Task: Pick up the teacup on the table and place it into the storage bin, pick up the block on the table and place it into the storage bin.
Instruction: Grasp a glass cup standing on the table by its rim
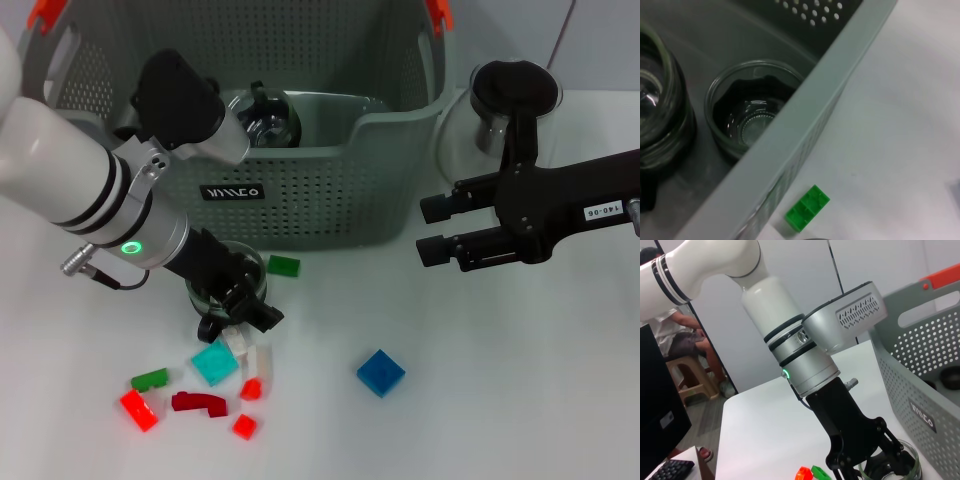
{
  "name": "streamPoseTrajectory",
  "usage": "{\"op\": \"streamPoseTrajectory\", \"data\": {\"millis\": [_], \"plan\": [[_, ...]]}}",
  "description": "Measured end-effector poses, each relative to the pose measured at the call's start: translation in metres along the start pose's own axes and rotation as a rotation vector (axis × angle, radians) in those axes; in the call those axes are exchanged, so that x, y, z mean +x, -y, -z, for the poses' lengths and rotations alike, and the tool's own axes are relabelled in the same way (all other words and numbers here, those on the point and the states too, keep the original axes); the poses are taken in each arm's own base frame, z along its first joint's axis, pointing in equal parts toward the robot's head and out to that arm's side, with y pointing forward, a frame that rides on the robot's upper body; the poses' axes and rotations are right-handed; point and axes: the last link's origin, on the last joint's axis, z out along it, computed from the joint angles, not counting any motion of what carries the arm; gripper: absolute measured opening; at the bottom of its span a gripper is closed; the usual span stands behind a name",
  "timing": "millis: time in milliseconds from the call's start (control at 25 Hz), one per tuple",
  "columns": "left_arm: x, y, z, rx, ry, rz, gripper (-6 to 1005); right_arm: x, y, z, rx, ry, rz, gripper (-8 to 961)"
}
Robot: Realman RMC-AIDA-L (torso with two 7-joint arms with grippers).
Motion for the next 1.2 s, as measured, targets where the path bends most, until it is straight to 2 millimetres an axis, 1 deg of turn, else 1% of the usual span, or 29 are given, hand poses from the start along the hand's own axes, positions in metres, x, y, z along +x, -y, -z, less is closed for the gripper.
{"op": "streamPoseTrajectory", "data": {"millis": [400, 1040, 1200], "plan": [[0.000, -0.002, -0.011, 0.015, 0.032, -0.008, 816, 0.001, 0.001, 0.001, 0.007, 0.003, 0.001, 667], [0.000, -0.001, -0.016, 0.018, 0.044, -0.008, 813, 0.003, 0.002, 0.000, 0.012, 0.006, 0.007, 668], [0.000, -0.001, -0.016, 0.018, 0.046, -0.007, 631, 0.003, 0.002, 0.000, 0.012, 0.006, 0.007, 668]]}}
